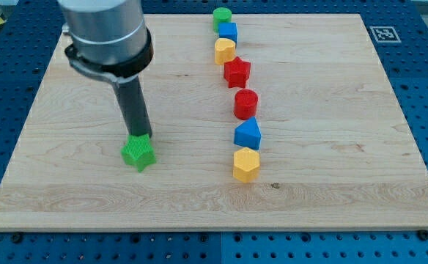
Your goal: Slide the green star right a bit
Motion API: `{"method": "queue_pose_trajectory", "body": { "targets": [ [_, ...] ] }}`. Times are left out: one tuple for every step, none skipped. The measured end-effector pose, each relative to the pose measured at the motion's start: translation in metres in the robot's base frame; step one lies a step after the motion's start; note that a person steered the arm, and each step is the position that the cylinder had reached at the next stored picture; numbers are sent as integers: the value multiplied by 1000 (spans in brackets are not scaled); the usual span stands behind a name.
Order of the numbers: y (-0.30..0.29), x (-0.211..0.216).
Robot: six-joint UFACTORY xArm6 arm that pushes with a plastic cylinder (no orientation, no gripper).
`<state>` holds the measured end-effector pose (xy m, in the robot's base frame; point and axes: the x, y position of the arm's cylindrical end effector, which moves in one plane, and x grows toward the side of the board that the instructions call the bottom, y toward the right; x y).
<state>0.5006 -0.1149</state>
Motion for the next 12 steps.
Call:
{"method": "queue_pose_trajectory", "body": {
  "targets": [
    [0, 32],
    [-11, 50],
    [-52, 68],
    [-67, 90],
    [-67, 111],
    [-67, 113],
    [-69, 113],
    [-60, 105],
    [-40, 99],
    [-17, 99],
    [21, 99],
    [52, 94]
  ]
}}
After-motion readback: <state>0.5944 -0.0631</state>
